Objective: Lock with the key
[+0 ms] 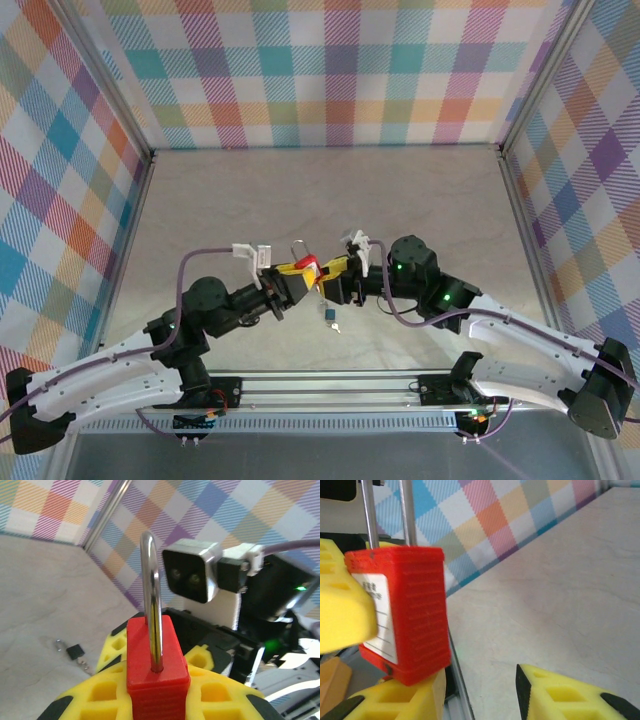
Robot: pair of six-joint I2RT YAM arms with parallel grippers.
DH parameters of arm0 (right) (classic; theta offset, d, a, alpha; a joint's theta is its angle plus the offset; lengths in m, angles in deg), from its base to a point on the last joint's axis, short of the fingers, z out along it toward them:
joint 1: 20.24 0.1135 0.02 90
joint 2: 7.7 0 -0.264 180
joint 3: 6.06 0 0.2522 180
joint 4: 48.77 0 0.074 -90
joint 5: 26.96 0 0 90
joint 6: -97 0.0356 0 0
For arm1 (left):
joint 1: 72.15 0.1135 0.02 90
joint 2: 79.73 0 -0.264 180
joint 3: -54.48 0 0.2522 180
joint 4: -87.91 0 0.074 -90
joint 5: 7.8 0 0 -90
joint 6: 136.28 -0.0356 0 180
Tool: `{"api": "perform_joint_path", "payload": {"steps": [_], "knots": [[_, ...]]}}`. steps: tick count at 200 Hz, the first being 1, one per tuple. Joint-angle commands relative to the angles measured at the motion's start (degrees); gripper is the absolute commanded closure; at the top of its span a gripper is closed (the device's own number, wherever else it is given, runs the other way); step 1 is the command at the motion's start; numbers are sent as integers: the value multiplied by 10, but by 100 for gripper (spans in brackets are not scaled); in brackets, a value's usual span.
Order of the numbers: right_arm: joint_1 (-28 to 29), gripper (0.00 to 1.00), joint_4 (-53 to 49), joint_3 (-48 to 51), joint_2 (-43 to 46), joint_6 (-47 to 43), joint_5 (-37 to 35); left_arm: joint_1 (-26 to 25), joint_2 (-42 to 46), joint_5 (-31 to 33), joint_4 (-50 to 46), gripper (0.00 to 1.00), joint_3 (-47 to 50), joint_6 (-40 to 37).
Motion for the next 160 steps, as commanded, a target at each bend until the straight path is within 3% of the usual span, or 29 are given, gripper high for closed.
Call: {"api": "perform_joint_path", "payload": {"steps": [1, 14, 56, 70, 84, 99, 136, 160], "knots": [[6, 57, 5, -3, 16, -16, -48, 4, -15, 41, -34, 100, -36, -31], [5, 53, 1, -1, 26, -17, -64, 6, -22, 67, -45, 100, -43, -38], [5, 53, -54, -10, 35, -27, -84, 17, -64, 125, -93, 100, -89, -71], [5, 55, -60, -16, 30, -21, -73, 22, -78, 127, -91, 100, -97, -74], [6, 68, -44, -13, 24, -11, -57, 28, -90, 121, -91, 100, -105, -71], [9, 69, -30, -17, 8, -2, -47, 32, -99, 119, -86, 100, -109, -67], [28, 59, -6, -16, -8, -10, -58, 39, -103, 109, -84, 100, -108, -62], [30, 60, -2, -15, -12, -14, -70, 43, -101, 98, -78, 100, -100, -54]]}}
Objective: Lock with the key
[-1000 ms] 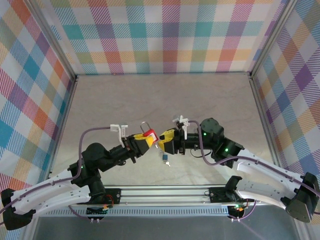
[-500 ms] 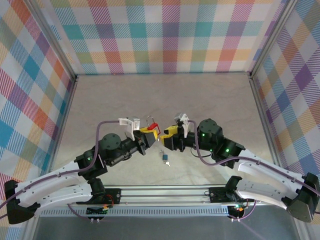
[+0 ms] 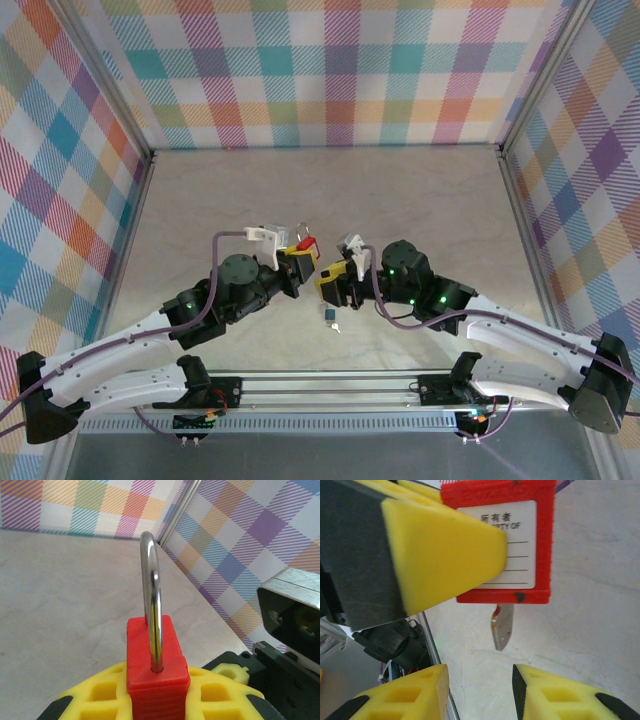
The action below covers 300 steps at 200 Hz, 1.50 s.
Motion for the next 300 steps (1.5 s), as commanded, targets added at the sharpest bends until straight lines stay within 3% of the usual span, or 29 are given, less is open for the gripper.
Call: {"api": "perform_joint_path", "payload": {"steps": [1, 90, 209, 243, 272, 282, 300], "knots": [[5, 60, 32, -15, -3, -5, -10, 11, 6, -9, 22, 100, -11, 0], [5, 67, 40, -34, -15, -26, -44, 12, 17, -47, 29, 100, 2, 25], [5, 75, 54, -33, -29, -16, -28, 11, 34, -49, 41, 100, 11, 41], [6, 89, 60, -36, -37, -17, -20, 12, 35, -53, 48, 100, 13, 48], [5, 94, 60, -38, -39, -18, -17, 12, 44, -54, 48, 100, 13, 48], [5, 100, 61, -36, -37, -17, -16, 12, 50, -58, 54, 100, 16, 48], [5, 100, 83, -22, -27, -16, -11, 12, 66, -69, 74, 100, 32, 51]]}}
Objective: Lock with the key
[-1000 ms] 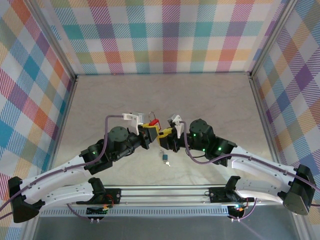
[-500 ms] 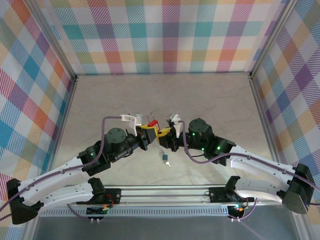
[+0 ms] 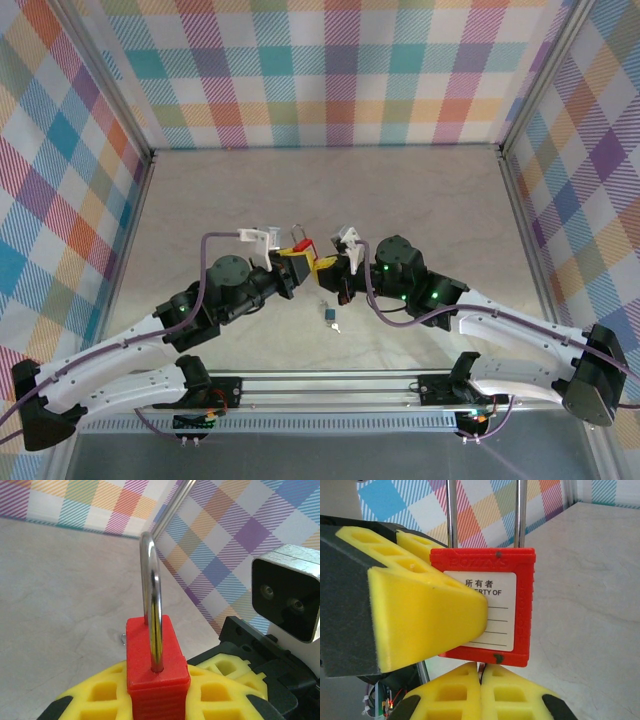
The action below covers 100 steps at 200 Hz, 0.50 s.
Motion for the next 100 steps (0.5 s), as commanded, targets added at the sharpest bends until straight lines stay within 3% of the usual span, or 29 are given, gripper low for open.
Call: {"api": "perform_joint_path", "payload": {"steps": [1, 59, 100], "knots": [[3, 100, 36, 0, 10, 3, 16, 1, 34, -29, 73, 100, 15, 10], [-26, 100, 163, 55, 48, 58, 130, 2, 95, -109, 223, 100, 100, 39], [-48, 100, 231, 68, 63, 99, 227, 3, 114, -116, 268, 100, 140, 51]]}}
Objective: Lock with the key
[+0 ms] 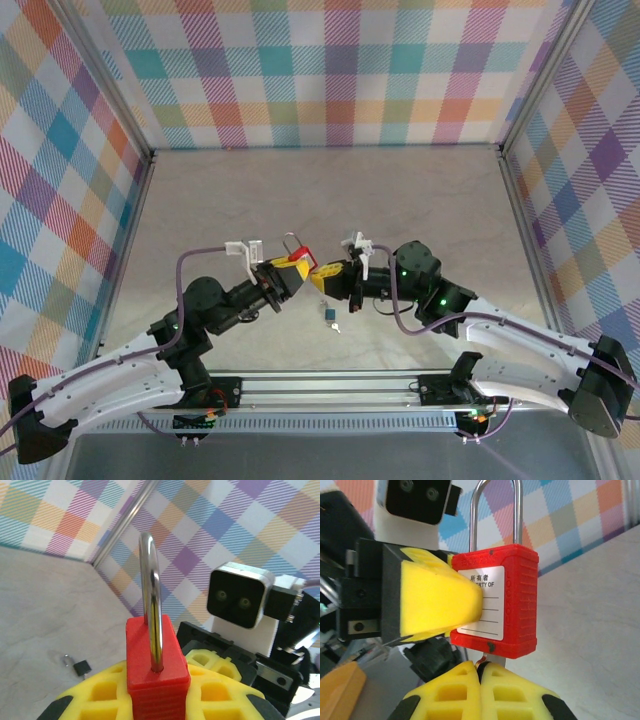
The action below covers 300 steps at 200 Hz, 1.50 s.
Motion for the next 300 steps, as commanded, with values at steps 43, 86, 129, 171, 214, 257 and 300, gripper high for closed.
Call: {"api": "perform_joint_path", "payload": {"steps": [43, 86, 129, 171, 214, 257, 300], "knots": [[-37, 100, 162, 18, 16, 94, 148, 4, 36, -50, 119, 100, 34, 20], [-38, 100, 101, -7, 10, 69, 135, 5, 31, -56, 146, 100, 40, 33], [-30, 59, -15, -16, 16, 14, 41, 5, 38, -27, 62, 100, 5, -1], [4, 50, -62, -34, 13, -30, -34, 5, -12, -12, -6, 100, -39, -20], [28, 43, -107, -48, -4, -64, -97, 5, -57, 34, -71, 100, -79, -39], [30, 35, -100, -30, 30, -51, -108, 5, -88, 94, -138, 100, -124, -49], [54, 45, -108, -47, -12, -44, -111, 5, -119, 114, -150, 100, -143, -39]]}}
